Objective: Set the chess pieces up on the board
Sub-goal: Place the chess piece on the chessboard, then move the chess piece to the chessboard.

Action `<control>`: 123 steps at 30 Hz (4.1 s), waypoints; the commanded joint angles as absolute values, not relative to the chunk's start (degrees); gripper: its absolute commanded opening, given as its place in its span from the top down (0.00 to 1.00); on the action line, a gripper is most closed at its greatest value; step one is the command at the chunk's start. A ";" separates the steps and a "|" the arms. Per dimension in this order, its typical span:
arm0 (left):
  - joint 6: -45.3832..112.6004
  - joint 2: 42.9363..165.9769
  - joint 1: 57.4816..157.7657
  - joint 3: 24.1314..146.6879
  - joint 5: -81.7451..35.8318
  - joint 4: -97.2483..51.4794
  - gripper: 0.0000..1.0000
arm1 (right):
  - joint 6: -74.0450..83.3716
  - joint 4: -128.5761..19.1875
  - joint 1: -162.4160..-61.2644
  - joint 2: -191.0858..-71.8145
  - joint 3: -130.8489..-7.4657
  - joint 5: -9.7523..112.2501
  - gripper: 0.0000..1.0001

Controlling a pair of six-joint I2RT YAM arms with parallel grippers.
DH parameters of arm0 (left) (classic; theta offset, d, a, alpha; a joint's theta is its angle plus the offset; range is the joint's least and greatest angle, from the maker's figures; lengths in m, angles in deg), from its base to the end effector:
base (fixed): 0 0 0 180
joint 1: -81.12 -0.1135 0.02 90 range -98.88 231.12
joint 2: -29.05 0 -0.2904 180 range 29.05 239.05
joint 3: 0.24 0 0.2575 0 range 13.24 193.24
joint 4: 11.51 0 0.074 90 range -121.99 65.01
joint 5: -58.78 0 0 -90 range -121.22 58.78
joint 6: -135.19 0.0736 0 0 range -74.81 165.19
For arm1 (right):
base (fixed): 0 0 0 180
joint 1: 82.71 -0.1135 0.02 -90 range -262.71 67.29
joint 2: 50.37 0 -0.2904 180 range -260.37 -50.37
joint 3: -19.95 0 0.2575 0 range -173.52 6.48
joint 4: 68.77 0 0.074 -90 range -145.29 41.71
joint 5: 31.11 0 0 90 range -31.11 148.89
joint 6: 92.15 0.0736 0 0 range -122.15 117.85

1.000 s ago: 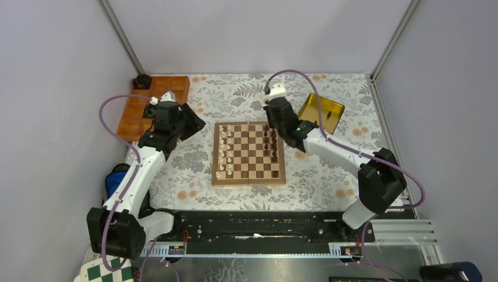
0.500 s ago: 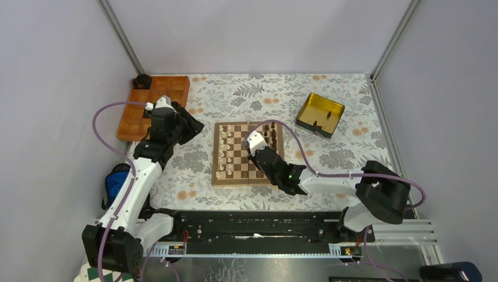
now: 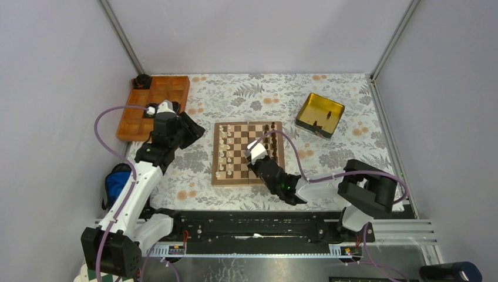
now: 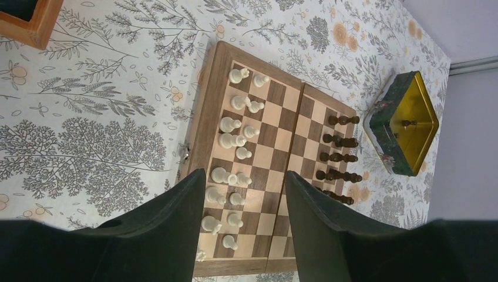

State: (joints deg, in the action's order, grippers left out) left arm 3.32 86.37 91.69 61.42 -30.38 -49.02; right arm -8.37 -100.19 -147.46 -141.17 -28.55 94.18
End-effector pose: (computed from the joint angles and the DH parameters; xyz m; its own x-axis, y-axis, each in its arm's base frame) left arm 0.2392 -0.0457 0.2967 -0.5310 -0.5798 -0.6180 -0.2134 0.7973 -0.5647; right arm 0.1861 0.2950 0.2053 -0.0263 -0.2630 -0.9644 -0.5020 0.8377 -0.2148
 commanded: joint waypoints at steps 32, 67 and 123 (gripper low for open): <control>5.69 80.09 92.20 52.96 -32.36 -45.03 0.40 | -7.42 -122.72 -154.69 -154.39 -25.06 105.74 0.57; 12.01 103.63 107.84 73.68 -32.67 -47.38 0.40 | 15.36 -65.38 -117.43 -131.97 -55.16 106.20 0.53; 9.59 125.38 131.79 79.53 -42.38 -56.34 0.62 | 26.43 -62.32 -98.84 -140.09 -52.94 92.30 0.58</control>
